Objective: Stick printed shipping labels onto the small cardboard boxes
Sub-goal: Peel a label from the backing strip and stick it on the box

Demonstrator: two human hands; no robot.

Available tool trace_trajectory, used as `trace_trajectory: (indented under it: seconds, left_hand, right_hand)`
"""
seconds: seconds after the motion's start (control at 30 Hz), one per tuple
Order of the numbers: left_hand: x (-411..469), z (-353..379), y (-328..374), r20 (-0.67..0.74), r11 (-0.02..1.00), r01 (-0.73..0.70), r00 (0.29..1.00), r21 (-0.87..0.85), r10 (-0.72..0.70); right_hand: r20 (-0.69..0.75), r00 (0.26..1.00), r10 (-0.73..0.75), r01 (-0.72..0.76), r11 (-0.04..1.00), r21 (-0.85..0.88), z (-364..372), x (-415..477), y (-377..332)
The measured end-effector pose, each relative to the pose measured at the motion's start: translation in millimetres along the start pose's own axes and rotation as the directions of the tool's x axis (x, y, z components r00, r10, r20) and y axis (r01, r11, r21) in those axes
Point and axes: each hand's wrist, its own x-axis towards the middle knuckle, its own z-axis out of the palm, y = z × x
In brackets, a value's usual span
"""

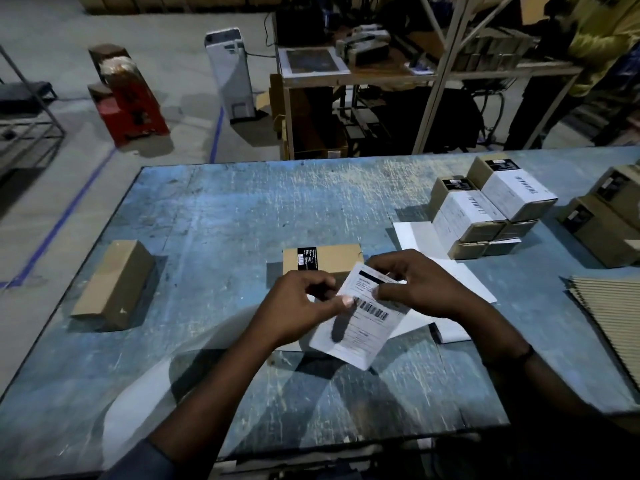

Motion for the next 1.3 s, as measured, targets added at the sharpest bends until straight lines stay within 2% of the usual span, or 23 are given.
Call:
trace_trajectory:
  seconds: [0.07,0.13,0.23,0.3,0.4,0.57,0.93,1.0,1.07,1.1,1.17,1.23,1.3]
  left_hand:
    - [2.6,5.4,0.4,-0.006,0.999,0.005,1.000,-0.044,-0.005]
    - [2.8,11.0,-1.7,-0.065,0.975,0.040,0.996,-0.220,-0.055]
    - [4.2,16.8,-7.5,-0.127,0.858,0.131,0.967,-0.497,-0.221]
    - [6.9,20.3,-9.9,-0.140,0.810,0.153,0.951,-0.566,-0.277]
    - [12.9,21.9,-11.0,-0.157,0.819,0.154,0.946,-0.553,-0.284]
    - [29.3,15.8,-16.8,-0.133,0.849,0.182,0.950,-0.495,-0.281]
    - [53.1,0.0,-21.3,0.011,0.785,0.220,0.965,-0.579,-0.263]
    - [55.5,-0.8,-20.5,-0.012,0.780,0.229,0.957,-0.583,-0.290]
    - [60.2,-3.8,-24.2,-0.129,0.774,0.214,0.926,-0.596,-0.354]
    - [63.7,-6.0,-29.4,-0.215,0.805,0.192,0.905,-0.562,-0.366]
    - [70.5,-9.7,-42.0,-0.357,0.919,0.147,0.890,-0.366,-0.285]
    - [74.2,-11.3,-49.3,-0.391,0.985,0.133,0.905,-0.112,-0.167]
    - [78.2,-10.1,-53.4,-0.386,0.989,0.148,0.913,0.008,-0.133]
  right_hand:
    - [-0.076,0.997,0.001,0.005,0.998,0.069,-0.2,5.8,6.0]
    - [-0.209,0.976,0.056,-0.006,0.973,0.231,3.6,8.2,13.4]
    - [-0.290,0.908,0.303,-0.079,0.803,0.590,17.2,6.0,27.0]
    - [-0.281,0.867,0.411,-0.112,0.711,0.694,26.9,3.3,34.8]
    - [-0.298,0.841,0.451,-0.125,0.699,0.705,34.3,2.6,40.2]
    - [-0.337,0.824,0.455,-0.143,0.743,0.654,26.5,17.6,44.6]
    - [-0.343,0.836,0.427,-0.146,0.777,0.612,16.3,44.9,52.3]
    - [-0.361,0.829,0.427,-0.139,0.783,0.606,13.1,47.4,56.1]
    - [-0.395,0.805,0.444,-0.122,0.774,0.621,6.0,49.2,61.3]
    - [-0.408,0.790,0.458,-0.117,0.765,0.633,1.3,50.0,64.5]
    - [-0.392,0.778,0.491,-0.135,0.740,0.659,-8.0,52.1,72.8]
    - [-0.343,0.781,0.521,-0.181,0.716,0.675,-12.4,57.1,82.2]
    - [-0.303,0.782,0.545,-0.232,0.705,0.670,-10.6,64.8,88.5]
